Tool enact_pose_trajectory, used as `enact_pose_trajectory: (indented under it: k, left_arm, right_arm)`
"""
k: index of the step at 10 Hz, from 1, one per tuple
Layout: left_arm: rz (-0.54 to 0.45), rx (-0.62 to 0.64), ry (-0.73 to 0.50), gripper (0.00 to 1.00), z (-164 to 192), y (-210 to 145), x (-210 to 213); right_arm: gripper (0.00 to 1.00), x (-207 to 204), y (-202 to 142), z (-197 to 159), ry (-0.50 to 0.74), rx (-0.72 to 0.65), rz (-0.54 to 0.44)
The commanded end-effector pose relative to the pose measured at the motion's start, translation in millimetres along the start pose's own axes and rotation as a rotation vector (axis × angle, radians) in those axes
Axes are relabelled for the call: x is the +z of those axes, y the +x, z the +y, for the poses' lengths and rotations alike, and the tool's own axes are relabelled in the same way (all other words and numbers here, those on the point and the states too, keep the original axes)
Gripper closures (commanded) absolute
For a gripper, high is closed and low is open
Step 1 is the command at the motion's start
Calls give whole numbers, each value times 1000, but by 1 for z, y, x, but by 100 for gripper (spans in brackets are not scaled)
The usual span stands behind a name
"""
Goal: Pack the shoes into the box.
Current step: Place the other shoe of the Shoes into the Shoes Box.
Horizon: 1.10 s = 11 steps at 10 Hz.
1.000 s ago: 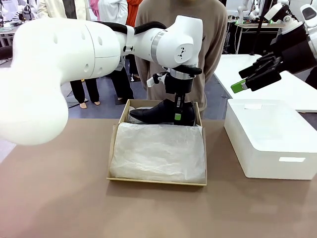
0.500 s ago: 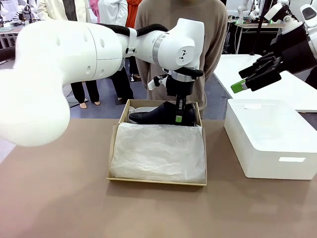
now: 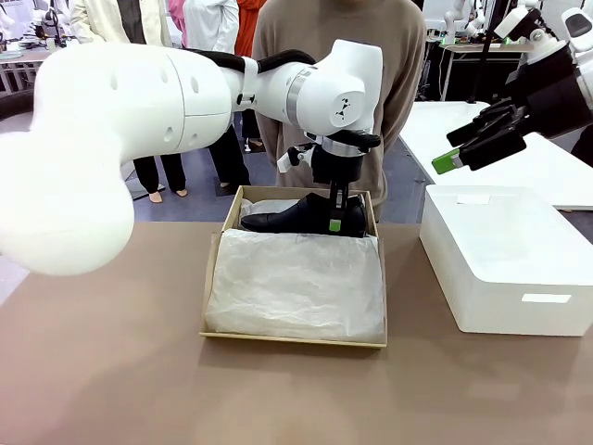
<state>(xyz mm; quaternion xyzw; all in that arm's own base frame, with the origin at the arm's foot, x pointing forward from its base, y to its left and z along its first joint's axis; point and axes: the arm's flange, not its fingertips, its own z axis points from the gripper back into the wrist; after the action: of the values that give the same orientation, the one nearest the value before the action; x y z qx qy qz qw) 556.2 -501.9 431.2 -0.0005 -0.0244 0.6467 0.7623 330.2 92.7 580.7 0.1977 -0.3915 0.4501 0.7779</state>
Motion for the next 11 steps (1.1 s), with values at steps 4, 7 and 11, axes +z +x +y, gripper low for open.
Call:
enact_pose_trajectory:
  k: [4,7,11]
  left_arm:
    - [-22,55,-26,5,-5,1,28]
    - [-7,100,-25,0,-6,19,52]
    - [20,25,-51,0,-5,13,46]
  right_arm:
    - [0,0,1,-2,12,12,-18]
    - [0,0,1,-2,12,12,-18]
    - [0,0,1,-2,12,12,-18]
